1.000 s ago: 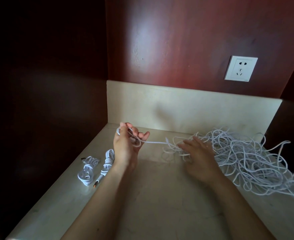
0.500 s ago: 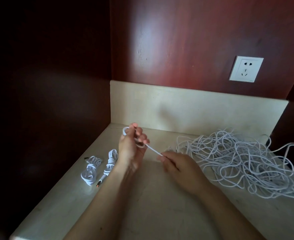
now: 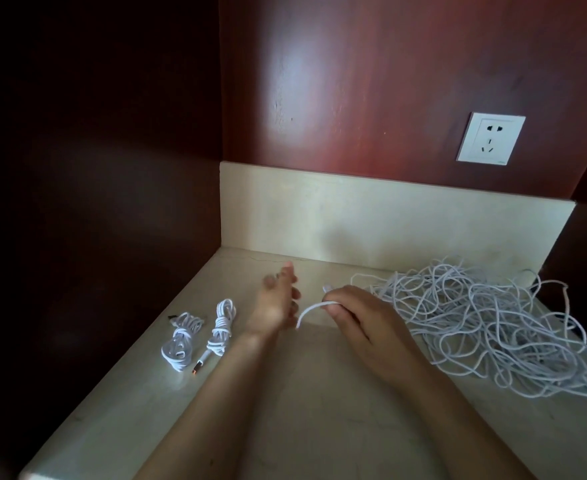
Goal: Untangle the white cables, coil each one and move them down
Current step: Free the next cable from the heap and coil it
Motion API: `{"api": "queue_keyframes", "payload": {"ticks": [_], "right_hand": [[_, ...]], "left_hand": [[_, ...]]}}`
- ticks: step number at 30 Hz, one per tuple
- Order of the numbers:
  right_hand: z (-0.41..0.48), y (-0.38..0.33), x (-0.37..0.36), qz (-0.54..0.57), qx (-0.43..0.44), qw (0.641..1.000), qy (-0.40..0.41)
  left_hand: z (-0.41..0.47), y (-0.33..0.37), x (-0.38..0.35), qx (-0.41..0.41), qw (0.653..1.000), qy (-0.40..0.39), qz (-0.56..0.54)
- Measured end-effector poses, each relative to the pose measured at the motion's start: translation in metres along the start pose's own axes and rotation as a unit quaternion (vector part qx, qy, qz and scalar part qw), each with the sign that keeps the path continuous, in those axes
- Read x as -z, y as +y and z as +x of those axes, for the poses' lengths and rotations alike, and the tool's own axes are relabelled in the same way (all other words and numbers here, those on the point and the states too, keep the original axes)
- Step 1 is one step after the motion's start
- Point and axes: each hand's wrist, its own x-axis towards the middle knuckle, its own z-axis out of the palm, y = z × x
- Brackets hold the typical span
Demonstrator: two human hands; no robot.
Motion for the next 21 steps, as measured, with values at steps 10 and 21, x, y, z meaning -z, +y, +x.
{"api": "queue_keyframes", "payload": {"ticks": [10, 21], "right_hand": [[0.001, 0.014, -0.002, 0.142, -0.161, 0.968, 0.128], [-0.002, 0.019, -0.004, 0.098, -0.136, 0.979, 0.113]], "left_hand": [[-0.023, 0.005, -0.007, 0.146, 0.914, -0.378, 0.028], [-0.027, 0.004, -0.007, -0.040, 0.952, -0.289, 0.098]]}}
